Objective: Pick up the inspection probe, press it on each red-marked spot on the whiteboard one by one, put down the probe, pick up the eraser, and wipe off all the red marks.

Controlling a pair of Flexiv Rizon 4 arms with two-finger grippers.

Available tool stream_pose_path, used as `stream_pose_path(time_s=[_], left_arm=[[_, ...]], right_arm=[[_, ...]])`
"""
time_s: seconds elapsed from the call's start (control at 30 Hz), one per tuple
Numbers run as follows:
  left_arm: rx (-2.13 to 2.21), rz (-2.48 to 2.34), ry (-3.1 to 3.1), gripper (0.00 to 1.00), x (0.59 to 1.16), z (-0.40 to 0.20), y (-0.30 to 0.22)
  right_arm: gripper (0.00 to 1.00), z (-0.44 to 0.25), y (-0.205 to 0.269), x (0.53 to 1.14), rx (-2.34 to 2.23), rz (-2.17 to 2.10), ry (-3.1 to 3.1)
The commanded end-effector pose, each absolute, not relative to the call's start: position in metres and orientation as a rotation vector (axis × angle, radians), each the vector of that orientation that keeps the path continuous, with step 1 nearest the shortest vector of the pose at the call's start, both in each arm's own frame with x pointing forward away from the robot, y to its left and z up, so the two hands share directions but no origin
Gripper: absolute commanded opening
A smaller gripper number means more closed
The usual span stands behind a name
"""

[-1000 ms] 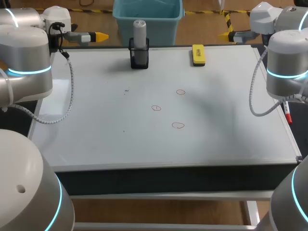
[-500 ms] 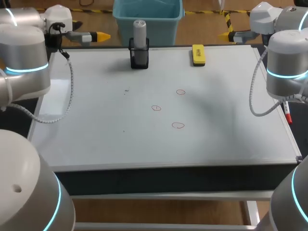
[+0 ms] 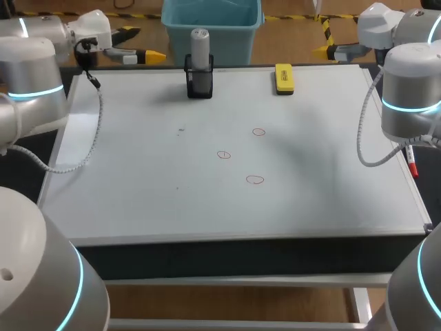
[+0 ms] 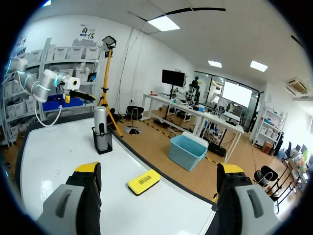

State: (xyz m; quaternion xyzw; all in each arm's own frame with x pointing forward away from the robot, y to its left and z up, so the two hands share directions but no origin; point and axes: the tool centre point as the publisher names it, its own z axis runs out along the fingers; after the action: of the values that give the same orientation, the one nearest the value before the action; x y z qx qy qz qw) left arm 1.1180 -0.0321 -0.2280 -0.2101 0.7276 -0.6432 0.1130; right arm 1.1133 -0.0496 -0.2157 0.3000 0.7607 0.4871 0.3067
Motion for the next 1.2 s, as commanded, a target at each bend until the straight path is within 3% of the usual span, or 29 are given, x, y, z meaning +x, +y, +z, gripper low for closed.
stream_pose_path(time_s=[0.03,1.2], left_arm=[[-0.437,-2.02,2.205,1.0,1.135,-0.239,-0.041],[-0.071,-2.329,2.207,1.0,1.185,-0.278,-0.119]], right_arm=[[1.0,-0.216,-0.05,1.114,0.794,1.289,2.013],[1.0,-0.216,-0.05,1.114,0.794,1.289,2.013]])
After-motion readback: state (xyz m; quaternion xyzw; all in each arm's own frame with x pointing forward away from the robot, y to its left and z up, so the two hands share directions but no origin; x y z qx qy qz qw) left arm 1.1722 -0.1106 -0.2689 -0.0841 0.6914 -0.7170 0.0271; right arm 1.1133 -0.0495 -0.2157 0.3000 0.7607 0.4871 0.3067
